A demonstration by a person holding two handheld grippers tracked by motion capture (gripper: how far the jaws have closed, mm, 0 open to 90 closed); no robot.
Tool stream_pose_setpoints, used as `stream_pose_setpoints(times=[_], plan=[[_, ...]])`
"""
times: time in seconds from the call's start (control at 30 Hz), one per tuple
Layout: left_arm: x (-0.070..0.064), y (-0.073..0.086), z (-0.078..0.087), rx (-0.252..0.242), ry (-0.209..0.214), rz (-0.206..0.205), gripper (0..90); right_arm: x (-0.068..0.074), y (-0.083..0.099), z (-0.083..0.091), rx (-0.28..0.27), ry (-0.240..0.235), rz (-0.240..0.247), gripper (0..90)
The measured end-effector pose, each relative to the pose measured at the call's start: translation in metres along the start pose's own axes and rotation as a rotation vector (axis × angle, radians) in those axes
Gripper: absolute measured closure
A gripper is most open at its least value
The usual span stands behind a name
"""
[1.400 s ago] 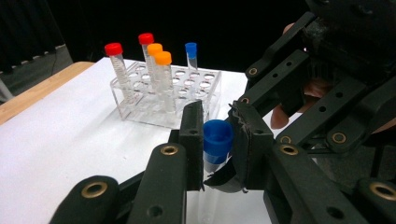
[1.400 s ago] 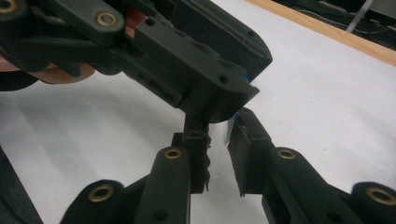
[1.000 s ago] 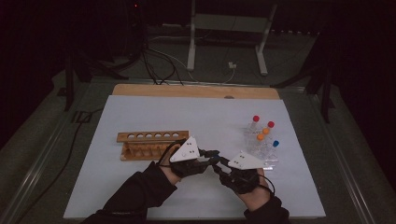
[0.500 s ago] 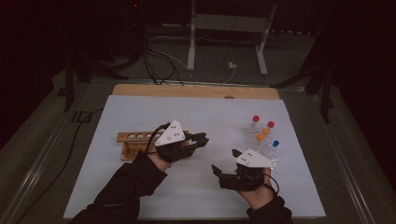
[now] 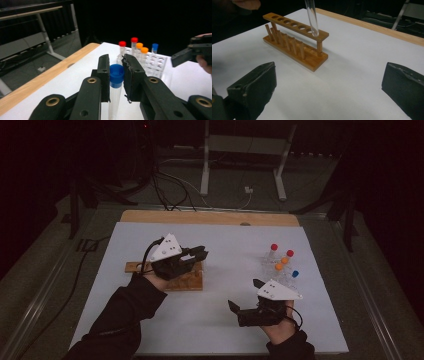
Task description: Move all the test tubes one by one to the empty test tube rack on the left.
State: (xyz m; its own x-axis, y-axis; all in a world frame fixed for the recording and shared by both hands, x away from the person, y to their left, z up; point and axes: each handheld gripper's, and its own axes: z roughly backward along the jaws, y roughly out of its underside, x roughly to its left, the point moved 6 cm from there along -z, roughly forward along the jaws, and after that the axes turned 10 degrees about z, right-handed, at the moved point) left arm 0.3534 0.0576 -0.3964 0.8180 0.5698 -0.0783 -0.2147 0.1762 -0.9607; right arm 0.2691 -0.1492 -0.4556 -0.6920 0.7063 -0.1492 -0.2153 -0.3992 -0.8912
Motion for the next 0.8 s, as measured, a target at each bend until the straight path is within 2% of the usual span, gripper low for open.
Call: stream_pose_setpoints(times=[0.27,0.53,0.6,0.73,0.8], plan=[[0.021,-0.001,0.008,0.015,-0.069,0.012,77.9,-0.001,0.0,0.001,-0.012,-0.005,-0.014,0.0],[0.04,0.011,0.007,0.023,-0.135,0.02,77.8,-0.001,0.0,0.001,-0.013,-0.004,-0.016,0.0],[0.042,0.016,0.004,0.028,-0.136,0.036,77.8,-0.001,0.0,0.001,-0.012,-0.002,-0.014,0.0],[0.045,0.026,-0.002,0.041,-0.15,0.033,77.8,-0.002,0.0,0.002,-0.014,-0.002,-0.017,0.0],[0.047,0.031,-0.004,0.045,-0.145,0.051,77.8,-0.002,0.0,0.003,-0.016,-0.002,-0.02,0.0]])
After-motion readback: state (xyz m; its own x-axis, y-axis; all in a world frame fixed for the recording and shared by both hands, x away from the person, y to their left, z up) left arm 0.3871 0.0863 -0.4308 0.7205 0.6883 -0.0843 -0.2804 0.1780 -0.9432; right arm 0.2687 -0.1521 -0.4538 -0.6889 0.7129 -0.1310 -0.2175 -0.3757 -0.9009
